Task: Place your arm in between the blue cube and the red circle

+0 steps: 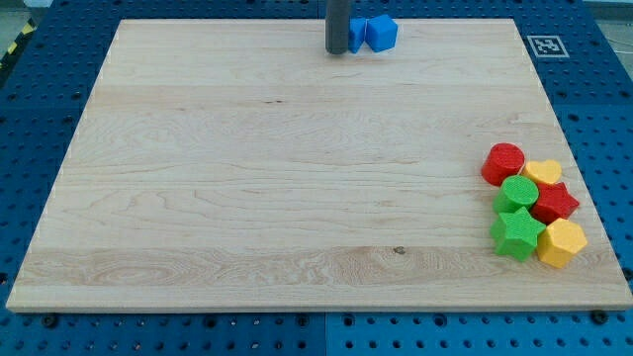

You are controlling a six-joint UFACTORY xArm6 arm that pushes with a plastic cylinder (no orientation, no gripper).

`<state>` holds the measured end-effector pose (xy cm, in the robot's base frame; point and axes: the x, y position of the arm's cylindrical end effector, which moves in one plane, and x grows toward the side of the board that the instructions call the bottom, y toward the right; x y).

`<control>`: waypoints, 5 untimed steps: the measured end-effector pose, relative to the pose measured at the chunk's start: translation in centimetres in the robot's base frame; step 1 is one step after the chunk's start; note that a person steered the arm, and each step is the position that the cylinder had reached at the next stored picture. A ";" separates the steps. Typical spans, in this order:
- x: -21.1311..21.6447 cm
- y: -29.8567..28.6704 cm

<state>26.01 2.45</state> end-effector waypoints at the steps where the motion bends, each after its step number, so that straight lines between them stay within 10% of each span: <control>1: 0.8 0.0; 5: 5.1 1.6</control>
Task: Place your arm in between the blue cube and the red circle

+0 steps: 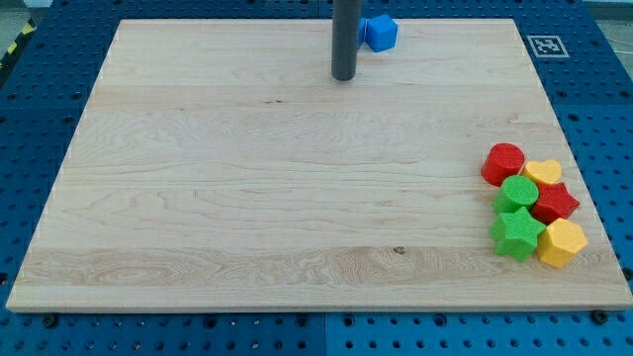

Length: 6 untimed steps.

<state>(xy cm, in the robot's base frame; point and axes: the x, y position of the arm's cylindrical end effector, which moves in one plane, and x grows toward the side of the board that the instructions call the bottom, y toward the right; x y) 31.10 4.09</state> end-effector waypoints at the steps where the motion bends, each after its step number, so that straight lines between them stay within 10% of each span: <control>1: 0.0 2.7; 6: 2.2 10.6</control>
